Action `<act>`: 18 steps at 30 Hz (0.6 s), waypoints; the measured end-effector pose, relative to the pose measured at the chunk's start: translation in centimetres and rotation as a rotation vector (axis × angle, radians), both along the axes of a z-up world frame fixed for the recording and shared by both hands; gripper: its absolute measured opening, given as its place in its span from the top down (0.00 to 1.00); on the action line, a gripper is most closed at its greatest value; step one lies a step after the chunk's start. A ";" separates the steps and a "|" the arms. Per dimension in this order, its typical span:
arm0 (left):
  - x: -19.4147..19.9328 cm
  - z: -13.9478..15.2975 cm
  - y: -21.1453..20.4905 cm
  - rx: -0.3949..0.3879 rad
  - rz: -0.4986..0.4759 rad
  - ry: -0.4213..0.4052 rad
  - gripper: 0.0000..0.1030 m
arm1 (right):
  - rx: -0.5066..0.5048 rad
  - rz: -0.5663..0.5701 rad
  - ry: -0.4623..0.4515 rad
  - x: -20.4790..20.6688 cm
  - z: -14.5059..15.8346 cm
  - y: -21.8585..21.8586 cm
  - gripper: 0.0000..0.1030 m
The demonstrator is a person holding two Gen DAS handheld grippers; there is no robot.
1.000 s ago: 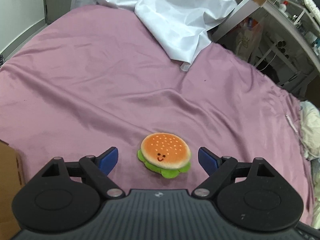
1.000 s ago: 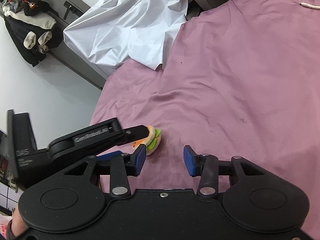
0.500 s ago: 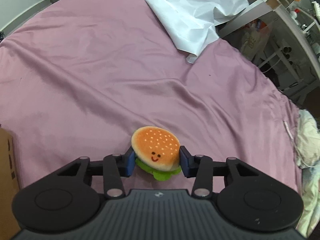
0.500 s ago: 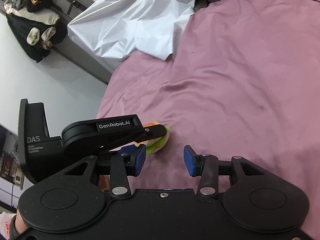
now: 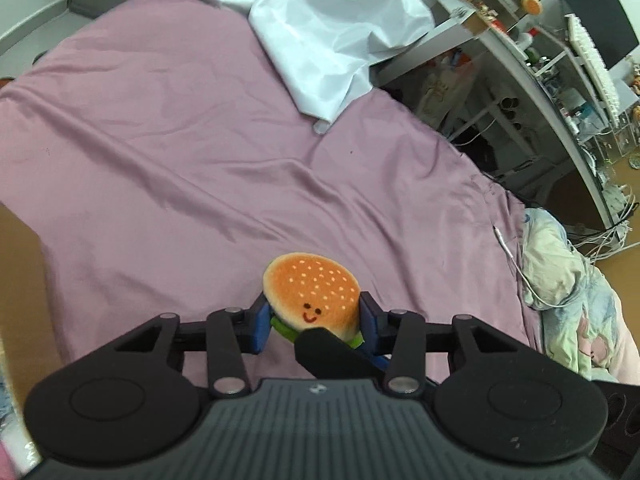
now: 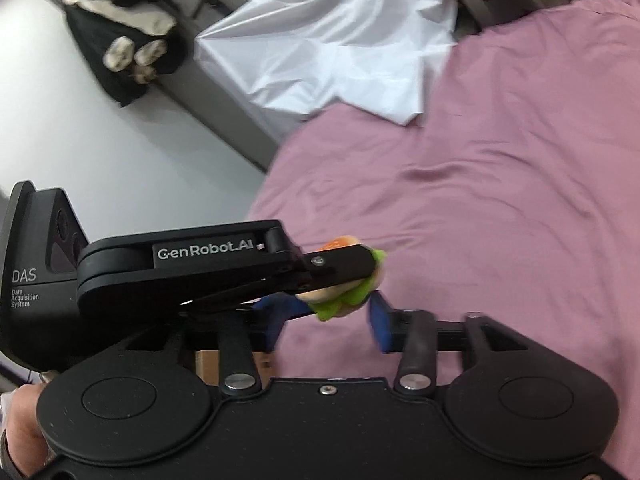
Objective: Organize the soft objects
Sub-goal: 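Carry the burger toy with left gripper over the cardboard box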
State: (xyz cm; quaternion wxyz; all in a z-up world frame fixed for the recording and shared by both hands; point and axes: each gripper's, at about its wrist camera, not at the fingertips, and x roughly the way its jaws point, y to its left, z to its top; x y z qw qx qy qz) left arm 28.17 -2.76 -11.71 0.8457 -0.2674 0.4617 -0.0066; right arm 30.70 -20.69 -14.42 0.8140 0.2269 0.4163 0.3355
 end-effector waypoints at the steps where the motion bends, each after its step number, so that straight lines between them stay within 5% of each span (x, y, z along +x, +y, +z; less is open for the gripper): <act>1: -0.4 0.5 0.1 0.015 0.002 -0.013 0.58 | 0.000 0.006 -0.008 -0.2 0.2 0.2 0.75; 6: -2.6 2.2 1.4 0.016 0.024 -0.051 0.58 | 0.018 0.039 -0.050 -1.7 1.7 1.1 0.84; 18: -7.8 5.9 5.0 0.077 0.057 -0.143 0.57 | 0.024 0.137 -0.139 -5.2 5.0 5.2 0.87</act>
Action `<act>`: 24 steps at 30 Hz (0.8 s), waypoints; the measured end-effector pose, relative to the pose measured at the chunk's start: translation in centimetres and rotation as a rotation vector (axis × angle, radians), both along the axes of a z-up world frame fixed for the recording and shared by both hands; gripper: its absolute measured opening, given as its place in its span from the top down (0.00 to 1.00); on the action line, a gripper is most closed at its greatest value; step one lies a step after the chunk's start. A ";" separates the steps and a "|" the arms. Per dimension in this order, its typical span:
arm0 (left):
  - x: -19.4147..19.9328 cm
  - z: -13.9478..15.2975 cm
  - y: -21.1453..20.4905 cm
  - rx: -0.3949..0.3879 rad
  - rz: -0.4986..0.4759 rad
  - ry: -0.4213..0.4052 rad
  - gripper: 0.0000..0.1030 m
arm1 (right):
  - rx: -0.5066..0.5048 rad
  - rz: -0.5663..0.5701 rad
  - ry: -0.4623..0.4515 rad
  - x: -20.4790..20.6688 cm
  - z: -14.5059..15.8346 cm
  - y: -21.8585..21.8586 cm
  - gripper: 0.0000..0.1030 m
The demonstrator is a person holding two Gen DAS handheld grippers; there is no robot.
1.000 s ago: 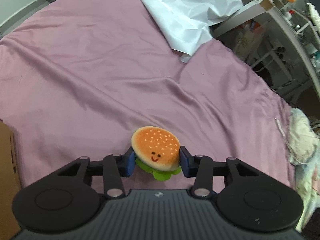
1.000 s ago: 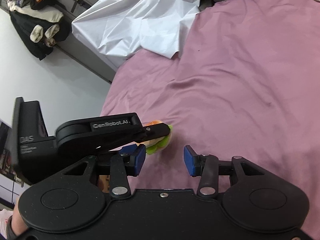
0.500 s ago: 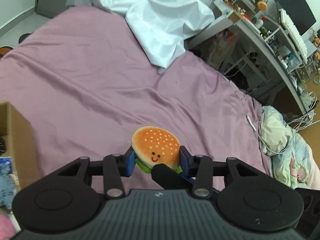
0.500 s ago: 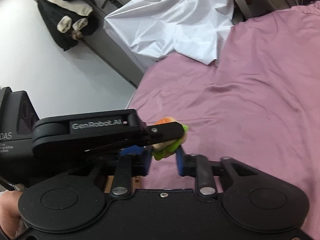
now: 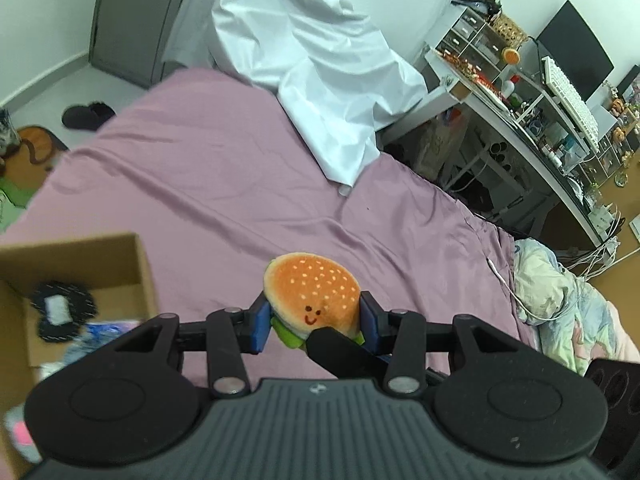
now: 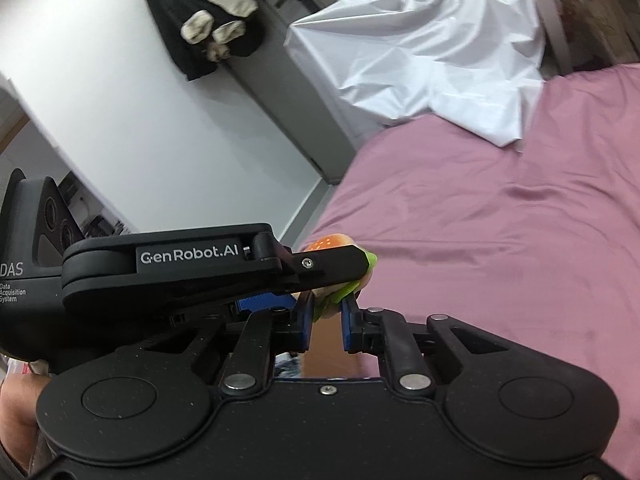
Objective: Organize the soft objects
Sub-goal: 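Carry the burger toy with left gripper over the cardboard box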
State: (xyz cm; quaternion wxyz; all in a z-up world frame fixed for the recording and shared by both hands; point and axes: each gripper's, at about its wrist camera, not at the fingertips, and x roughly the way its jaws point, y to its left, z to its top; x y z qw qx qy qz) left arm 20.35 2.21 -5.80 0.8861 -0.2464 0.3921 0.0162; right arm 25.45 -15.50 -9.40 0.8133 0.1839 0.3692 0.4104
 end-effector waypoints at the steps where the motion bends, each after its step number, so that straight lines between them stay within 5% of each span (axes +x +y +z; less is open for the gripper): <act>1: -0.4 0.2 0.3 0.004 0.001 -0.004 0.57 | 0.000 0.012 -0.007 -0.3 0.3 0.4 0.87; 24: -8.0 0.8 10.4 -0.024 0.109 -0.038 0.55 | -0.051 0.215 -0.061 -4.8 1.4 9.6 0.87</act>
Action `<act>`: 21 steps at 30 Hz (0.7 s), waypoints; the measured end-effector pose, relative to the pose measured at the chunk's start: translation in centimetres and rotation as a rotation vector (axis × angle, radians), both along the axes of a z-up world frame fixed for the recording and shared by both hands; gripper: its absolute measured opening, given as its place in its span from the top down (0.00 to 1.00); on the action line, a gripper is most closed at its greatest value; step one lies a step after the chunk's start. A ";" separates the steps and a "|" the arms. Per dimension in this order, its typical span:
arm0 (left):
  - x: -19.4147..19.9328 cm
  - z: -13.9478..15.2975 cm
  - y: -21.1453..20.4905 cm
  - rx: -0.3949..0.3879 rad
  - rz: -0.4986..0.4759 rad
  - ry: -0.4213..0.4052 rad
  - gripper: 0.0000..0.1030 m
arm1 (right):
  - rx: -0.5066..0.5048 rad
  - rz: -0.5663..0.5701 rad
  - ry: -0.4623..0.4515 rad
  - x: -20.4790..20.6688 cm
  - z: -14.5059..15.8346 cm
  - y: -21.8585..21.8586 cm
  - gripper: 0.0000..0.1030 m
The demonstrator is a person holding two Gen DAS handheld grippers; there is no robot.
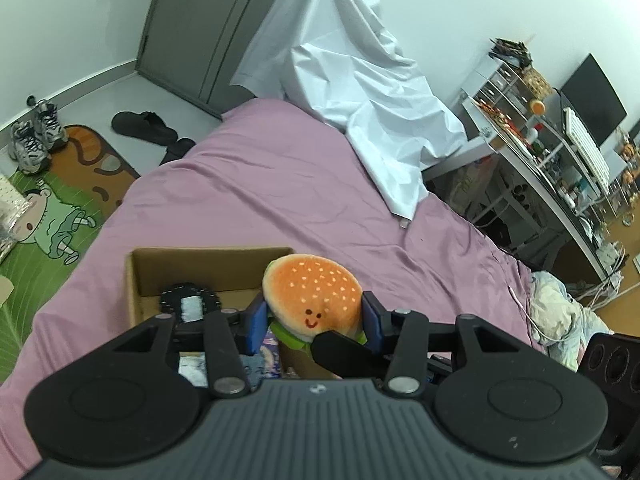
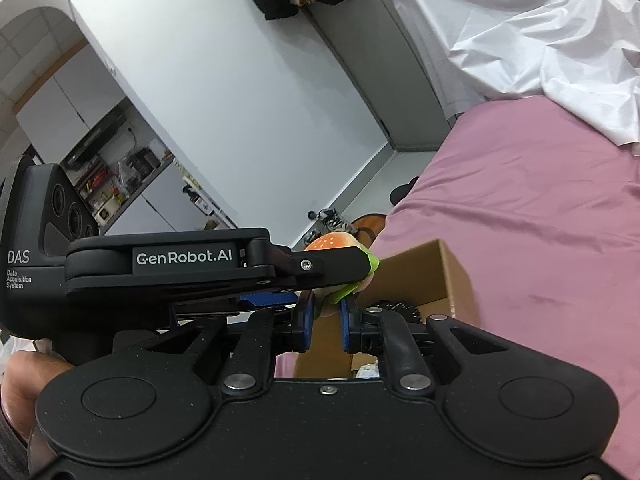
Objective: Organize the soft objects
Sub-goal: 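Carry the burger toy with left gripper over the cardboard box, then open left gripper to drop the burger into the box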
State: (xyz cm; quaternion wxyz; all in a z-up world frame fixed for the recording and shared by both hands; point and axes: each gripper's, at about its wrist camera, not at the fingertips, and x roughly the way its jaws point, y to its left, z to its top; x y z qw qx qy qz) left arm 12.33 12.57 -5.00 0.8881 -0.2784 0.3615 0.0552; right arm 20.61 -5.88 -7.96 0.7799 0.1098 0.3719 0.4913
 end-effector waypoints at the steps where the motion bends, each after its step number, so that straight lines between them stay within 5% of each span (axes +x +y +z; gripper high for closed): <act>1: -0.2 -0.1 0.3 -0.002 0.005 0.001 0.55 | -0.003 0.003 -0.001 -0.1 -0.1 0.3 0.87; 8: -0.9 -1.0 1.8 -0.016 0.033 0.004 0.55 | -0.035 0.023 0.003 -0.3 -0.5 2.1 0.85; 13: -1.0 -1.4 1.9 0.046 0.044 0.040 0.37 | -0.091 0.019 0.003 -0.8 -1.0 2.5 0.67; 15: -1.4 -1.5 1.8 0.076 0.052 0.047 0.29 | -0.094 0.020 0.010 -1.1 -1.0 2.1 0.53; 21: -2.3 -0.6 1.1 0.125 0.055 0.044 0.23 | -0.105 0.005 0.000 -1.5 -0.6 0.7 0.41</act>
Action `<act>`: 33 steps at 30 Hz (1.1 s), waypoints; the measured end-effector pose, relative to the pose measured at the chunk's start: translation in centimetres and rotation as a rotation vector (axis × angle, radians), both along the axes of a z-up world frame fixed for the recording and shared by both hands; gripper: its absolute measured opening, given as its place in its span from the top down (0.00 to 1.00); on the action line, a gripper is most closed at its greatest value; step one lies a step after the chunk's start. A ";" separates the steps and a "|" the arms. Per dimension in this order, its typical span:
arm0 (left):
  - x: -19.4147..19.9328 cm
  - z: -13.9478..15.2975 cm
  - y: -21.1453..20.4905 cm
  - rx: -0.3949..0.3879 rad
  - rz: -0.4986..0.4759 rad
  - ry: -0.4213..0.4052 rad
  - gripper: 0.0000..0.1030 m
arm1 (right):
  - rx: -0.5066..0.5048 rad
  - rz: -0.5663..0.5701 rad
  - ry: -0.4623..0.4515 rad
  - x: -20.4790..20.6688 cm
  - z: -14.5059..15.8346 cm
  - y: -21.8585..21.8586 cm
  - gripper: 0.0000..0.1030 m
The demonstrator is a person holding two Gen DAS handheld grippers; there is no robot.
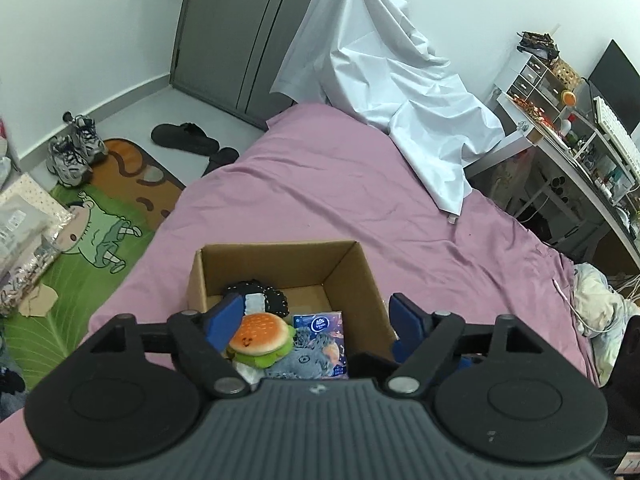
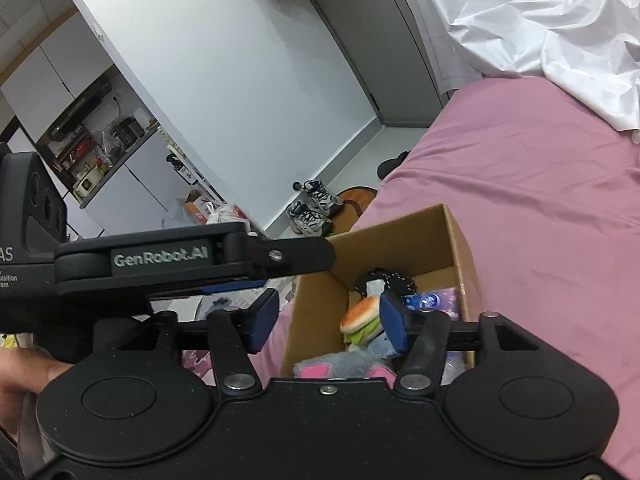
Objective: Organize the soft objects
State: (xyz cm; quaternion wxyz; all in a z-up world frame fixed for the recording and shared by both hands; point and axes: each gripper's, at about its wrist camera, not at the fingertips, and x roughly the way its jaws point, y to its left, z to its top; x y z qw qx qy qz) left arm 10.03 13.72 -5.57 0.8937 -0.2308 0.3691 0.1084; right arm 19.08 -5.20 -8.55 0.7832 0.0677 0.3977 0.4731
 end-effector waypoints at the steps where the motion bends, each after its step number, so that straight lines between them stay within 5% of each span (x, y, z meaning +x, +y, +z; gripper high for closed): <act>1: -0.1 0.2 -0.1 0.008 0.001 0.000 0.22 | -0.002 -0.004 -0.007 -0.1 0.2 -0.5 0.40; 12: -2.4 2.5 -2.8 0.077 0.004 0.011 0.10 | 0.017 -0.055 -0.068 -0.2 2.7 -6.0 0.08; 19: -4.2 4.4 -5.4 0.110 0.006 0.011 0.04 | 0.031 -0.091 -0.080 0.1 3.8 -10.0 0.00; 33: -7.4 7.2 -10.2 0.164 -0.021 0.015 0.02 | 0.070 -0.134 -0.087 0.0 5.9 -17.2 0.00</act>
